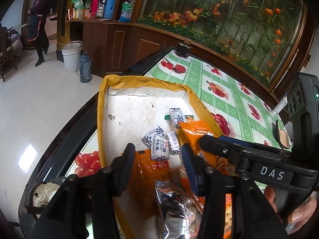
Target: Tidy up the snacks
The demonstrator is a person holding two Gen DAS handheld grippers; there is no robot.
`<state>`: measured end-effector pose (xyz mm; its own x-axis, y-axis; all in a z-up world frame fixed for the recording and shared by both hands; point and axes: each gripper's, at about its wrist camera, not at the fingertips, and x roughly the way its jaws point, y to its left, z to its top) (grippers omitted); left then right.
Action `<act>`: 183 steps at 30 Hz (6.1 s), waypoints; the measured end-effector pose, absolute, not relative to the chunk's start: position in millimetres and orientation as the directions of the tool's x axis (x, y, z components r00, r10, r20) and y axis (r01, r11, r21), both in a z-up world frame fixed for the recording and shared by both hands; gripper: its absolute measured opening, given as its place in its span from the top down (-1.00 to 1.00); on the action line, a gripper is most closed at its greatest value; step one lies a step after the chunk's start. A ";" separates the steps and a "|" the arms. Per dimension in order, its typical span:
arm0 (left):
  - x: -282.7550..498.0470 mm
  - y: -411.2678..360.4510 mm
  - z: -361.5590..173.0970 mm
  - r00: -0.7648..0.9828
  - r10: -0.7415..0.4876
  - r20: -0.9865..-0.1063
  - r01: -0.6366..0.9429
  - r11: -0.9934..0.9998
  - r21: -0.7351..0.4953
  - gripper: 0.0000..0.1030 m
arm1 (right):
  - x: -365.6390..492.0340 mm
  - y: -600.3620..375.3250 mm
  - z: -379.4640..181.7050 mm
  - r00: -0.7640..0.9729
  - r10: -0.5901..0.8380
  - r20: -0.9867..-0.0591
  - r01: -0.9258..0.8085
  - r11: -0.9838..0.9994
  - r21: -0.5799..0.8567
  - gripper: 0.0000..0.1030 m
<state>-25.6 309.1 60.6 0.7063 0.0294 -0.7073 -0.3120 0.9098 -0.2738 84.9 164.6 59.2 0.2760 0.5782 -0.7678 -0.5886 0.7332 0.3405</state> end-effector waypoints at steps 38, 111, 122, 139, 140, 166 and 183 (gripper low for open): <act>-77.6 131.3 89.8 0.758 -0.162 -0.631 0.010 0.971 -0.237 -0.35 | 55.9 -70.9 46.4 0.332 0.617 -0.713 -0.451 0.768 0.454 -0.13; -20.7 26.9 15.4 0.508 -0.152 -0.848 0.164 0.983 -0.078 -0.35 | 34.1 -191.1 23.1 0.479 0.376 -0.794 -0.272 0.923 0.273 -0.53; -25.3 30.0 15.7 0.574 -0.125 -0.809 0.140 0.989 -0.054 0.13 | 34.6 -162.2 10.8 0.545 0.165 -0.822 -0.251 0.968 0.027 -0.44; -30.8 47.1 35.1 0.634 -0.196 -0.748 0.112 0.980 -0.162 0.12 | 22.8 -177.4 33.3 0.587 0.345 -0.733 -0.282 0.935 0.214 -0.44; -31.1 48.0 35.4 0.635 -0.196 -0.747 0.109 0.980 -0.164 0.12 | 22.5 -176.8 32.9 0.585 0.348 -0.733 -0.283 0.934 0.218 -0.44; -32.0 46.6 45.1 0.696 -0.092 -0.712 0.058 0.996 -0.072 0.12 | 22.7 -184.4 36.7 0.569 0.425 -0.704 -0.314 0.904 0.292 -0.44; -46.2 79.9 77.0 0.751 -0.055 -0.658 -0.001 0.996 -0.084 0.12 | 11.6 -146.9 39.2 0.527 0.492 -0.693 -0.377 0.866 0.328 -0.45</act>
<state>-46.2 79.9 77.0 0.7512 -0.0547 -0.6577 -0.0011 0.9965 -0.0842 11.6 -146.9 39.2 0.5272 0.4919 -0.6929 -0.3771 0.8662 0.3280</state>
